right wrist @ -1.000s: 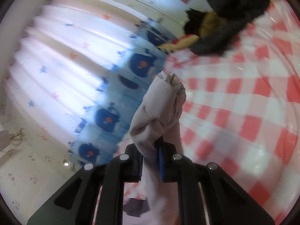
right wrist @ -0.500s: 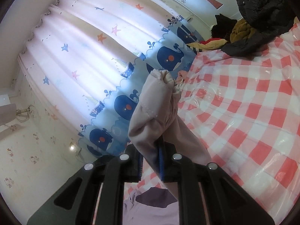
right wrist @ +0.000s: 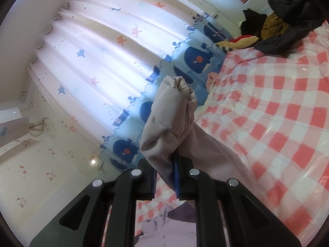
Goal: Fold large clothes
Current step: 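Grasp the sleeve cuff with the right tool and raise it up, then lay the held sleeve across the jacket front and open the right tool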
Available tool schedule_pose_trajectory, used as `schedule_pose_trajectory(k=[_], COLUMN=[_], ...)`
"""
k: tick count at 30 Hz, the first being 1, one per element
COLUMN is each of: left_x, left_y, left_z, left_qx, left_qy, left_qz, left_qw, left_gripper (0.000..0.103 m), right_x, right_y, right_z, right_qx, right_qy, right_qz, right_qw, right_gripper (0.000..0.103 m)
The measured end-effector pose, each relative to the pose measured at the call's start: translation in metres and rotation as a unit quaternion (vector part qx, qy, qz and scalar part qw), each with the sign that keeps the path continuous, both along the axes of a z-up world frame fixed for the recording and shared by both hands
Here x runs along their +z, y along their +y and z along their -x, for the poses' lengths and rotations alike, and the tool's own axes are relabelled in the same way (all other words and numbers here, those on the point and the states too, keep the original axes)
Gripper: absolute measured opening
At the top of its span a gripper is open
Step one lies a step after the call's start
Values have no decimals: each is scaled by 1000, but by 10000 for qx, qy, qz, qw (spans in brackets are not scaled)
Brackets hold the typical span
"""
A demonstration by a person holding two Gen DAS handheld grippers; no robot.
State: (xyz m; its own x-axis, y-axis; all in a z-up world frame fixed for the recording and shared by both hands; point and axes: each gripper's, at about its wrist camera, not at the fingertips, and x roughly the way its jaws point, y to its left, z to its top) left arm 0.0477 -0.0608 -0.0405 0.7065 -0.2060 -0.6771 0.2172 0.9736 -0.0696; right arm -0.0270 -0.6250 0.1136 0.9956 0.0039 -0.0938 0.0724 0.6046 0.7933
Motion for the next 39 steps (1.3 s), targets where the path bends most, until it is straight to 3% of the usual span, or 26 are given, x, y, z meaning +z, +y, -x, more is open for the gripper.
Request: schedule_pose_trajectory(k=[11,14,17,22,30,39], left_x=[13,12,12,17,25,36], left_y=[9,13,26,64,129,152], left_z=[8,12,15,16,9,8], left_qx=[28,-28,12,268,901,1113], left_qy=[-90,-120,-196,-203,-142,-199], left_qz=[269,173,-4,40,316,561], left_qw=[9996,9998,9998,9994,9953,9920], left_gripper=[95,95,95,95,95,95], right_x=[41,45,49,55,37,-6], right_y=[102,132,166,216,280,352], right_z=[-46,-61,-79,-104,-129,-161], right_qx=[969,1255,1582,2005,2431,2648], right_qy=[-191,-242,-297,-317,-105,235], right_qz=[549,577,586,788,837,874], right_qw=[9936,9901,9852,9760,9663,9600], right_gripper=[14,14,14,14,14,14])
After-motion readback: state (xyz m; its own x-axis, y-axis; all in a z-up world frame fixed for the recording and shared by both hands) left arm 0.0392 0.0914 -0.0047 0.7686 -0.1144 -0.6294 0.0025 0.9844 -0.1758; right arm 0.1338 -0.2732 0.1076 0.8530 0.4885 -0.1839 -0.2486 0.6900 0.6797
